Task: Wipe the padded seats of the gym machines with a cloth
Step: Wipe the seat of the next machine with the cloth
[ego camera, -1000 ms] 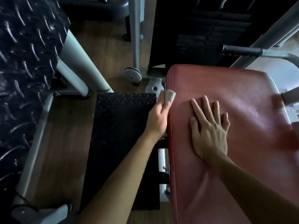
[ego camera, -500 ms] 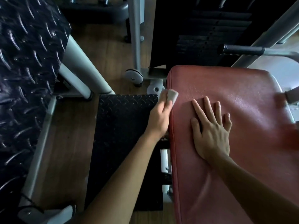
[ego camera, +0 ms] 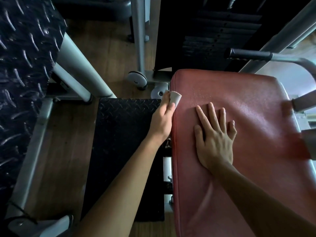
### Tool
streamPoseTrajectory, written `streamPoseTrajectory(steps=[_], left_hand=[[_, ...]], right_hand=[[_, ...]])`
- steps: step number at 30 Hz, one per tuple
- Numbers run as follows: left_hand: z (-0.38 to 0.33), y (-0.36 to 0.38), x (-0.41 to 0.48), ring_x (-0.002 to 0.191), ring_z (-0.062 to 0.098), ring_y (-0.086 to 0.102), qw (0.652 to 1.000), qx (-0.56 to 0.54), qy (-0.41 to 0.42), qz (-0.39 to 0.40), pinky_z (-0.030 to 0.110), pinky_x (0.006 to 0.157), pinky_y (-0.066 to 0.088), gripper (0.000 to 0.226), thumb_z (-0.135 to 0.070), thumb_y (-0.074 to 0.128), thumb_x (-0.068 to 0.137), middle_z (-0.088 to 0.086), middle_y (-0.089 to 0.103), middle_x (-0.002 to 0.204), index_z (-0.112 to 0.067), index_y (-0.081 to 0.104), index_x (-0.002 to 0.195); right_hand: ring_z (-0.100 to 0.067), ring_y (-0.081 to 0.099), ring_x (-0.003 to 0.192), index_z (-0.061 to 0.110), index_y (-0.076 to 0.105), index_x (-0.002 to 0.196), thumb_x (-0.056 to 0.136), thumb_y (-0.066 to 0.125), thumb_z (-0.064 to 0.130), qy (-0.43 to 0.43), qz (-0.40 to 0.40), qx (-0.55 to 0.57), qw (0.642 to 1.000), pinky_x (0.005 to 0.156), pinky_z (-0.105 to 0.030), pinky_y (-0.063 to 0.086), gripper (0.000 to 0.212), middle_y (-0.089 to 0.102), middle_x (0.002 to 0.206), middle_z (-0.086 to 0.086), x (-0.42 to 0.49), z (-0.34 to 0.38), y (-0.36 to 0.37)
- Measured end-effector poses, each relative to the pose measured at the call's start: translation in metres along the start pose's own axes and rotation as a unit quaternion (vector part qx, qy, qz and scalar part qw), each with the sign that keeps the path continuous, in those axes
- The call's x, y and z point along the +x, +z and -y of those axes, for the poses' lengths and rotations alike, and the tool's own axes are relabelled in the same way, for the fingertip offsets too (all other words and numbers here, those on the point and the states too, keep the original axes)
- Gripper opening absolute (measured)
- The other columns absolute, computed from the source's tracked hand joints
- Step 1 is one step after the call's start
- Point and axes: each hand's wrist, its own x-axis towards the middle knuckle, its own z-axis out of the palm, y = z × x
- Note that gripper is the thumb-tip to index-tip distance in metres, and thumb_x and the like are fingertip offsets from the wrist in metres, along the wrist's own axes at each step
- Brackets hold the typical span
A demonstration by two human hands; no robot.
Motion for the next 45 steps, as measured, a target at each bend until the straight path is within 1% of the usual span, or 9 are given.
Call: streamPoseTrajectory(steps=[7, 12, 21, 24, 28, 35, 40, 43, 45], left_hand=[[0.013, 0.000, -0.043, 0.142, -0.008, 0.032, 1.000, -0.015, -0.001, 0.019, 0.023, 0.121, 0.024, 0.052, -0.031, 0.038, 0.109, -0.019, 0.031, 0.159, -0.031, 0.024, 0.159], [0.012, -0.001, -0.043, 0.152, -0.001, 0.013, 0.999, -0.004, -0.012, 0.029, 0.034, 0.128, 0.012, 0.053, -0.030, 0.035, 0.109, -0.015, 0.015, 0.167, -0.027, 0.018, 0.159], [-0.011, 0.014, -0.043, 0.142, 0.006, 0.041, 0.997, -0.026, -0.052, -0.042, 0.036, 0.122, 0.032, 0.047, -0.029, 0.038, 0.109, -0.009, 0.042, 0.156, -0.027, 0.035, 0.156], [-0.009, 0.010, -0.048, 0.139, 0.006, 0.044, 0.997, -0.031, -0.060, -0.045, 0.032, 0.120, 0.033, 0.046, -0.029, 0.041, 0.108, -0.008, 0.047, 0.154, -0.026, 0.038, 0.154], [-0.006, 0.007, -0.049, 0.137, -0.003, 0.043, 0.998, -0.018, -0.050, -0.022, 0.021, 0.115, 0.033, 0.049, -0.032, 0.044, 0.108, -0.019, 0.042, 0.152, -0.030, 0.034, 0.156], [-0.014, 0.003, 0.007, 0.126, 0.003, 0.054, 0.998, 0.019, -0.019, -0.053, 0.023, 0.110, 0.039, 0.049, -0.029, 0.050, 0.105, -0.010, 0.058, 0.140, -0.021, 0.042, 0.153], [-0.037, 0.008, 0.081, 0.133, 0.005, 0.046, 0.996, 0.066, 0.024, -0.052, 0.012, 0.108, 0.035, 0.046, -0.024, 0.046, 0.107, -0.006, 0.049, 0.147, -0.022, 0.041, 0.153], [-0.046, 0.015, 0.108, 0.132, 0.008, 0.048, 0.996, 0.053, 0.019, -0.064, 0.023, 0.114, 0.034, 0.039, -0.019, 0.044, 0.107, 0.004, 0.053, 0.145, -0.018, 0.051, 0.146], [-0.045, 0.015, 0.093, 0.126, -0.006, 0.049, 0.997, 0.029, 0.013, -0.068, 0.014, 0.108, 0.037, 0.040, -0.018, 0.042, 0.108, -0.004, 0.053, 0.144, -0.017, 0.048, 0.148]], right_hand=[[-0.024, -0.005, 0.157, 0.045, 0.013, 0.158, 0.102, 0.020, 0.050, -0.001, 0.002, 0.001, 1.000, 0.124, -0.056, 0.001, 0.056, 0.007, 0.169, 0.009, 0.001, 0.000, -0.001], [-0.025, -0.004, 0.157, 0.044, 0.015, 0.158, 0.103, 0.022, 0.049, -0.003, -0.002, 0.007, 1.000, 0.124, -0.056, 0.001, 0.056, 0.007, 0.169, 0.008, 0.000, 0.000, -0.001], [-0.028, -0.005, 0.156, 0.043, 0.015, 0.158, 0.104, 0.025, 0.049, -0.012, 0.012, 0.031, 0.999, 0.123, -0.058, 0.000, 0.056, 0.007, 0.169, 0.006, 0.000, -0.001, -0.005], [-0.025, 0.008, 0.155, 0.043, 0.033, 0.151, 0.101, 0.037, 0.046, -0.007, 0.005, 0.063, 0.998, 0.122, -0.053, 0.007, 0.051, 0.023, 0.165, 0.009, 0.000, 0.000, -0.009], [-0.023, 0.040, 0.130, 0.028, 0.060, 0.125, 0.089, 0.037, 0.045, 0.039, -0.064, 0.156, 0.985, 0.099, -0.040, 0.026, 0.045, 0.051, 0.139, 0.004, 0.041, -0.016, -0.034], [-0.020, 0.004, 0.157, 0.028, 0.017, 0.160, 0.097, 0.027, 0.051, 0.021, -0.030, 0.024, 0.999, 0.125, -0.045, 0.005, 0.068, 0.009, 0.170, 0.002, 0.090, -0.043, -0.011], [-0.022, 0.008, 0.156, 0.024, 0.022, 0.160, 0.098, 0.031, 0.048, 0.025, -0.054, 0.008, 0.998, 0.126, -0.045, 0.009, 0.067, 0.014, 0.169, 0.001, 0.092, -0.044, -0.008], [-0.023, 0.010, 0.156, 0.023, 0.026, 0.159, 0.098, 0.033, 0.047, 0.022, -0.056, -0.004, 0.998, 0.125, -0.046, 0.011, 0.066, 0.017, 0.168, 0.000, 0.092, -0.044, -0.007], [-0.023, 0.009, 0.156, 0.022, 0.025, 0.159, 0.099, 0.032, 0.047, 0.020, -0.049, -0.011, 0.999, 0.125, -0.048, 0.011, 0.066, 0.016, 0.169, 0.000, 0.091, -0.043, -0.008]])
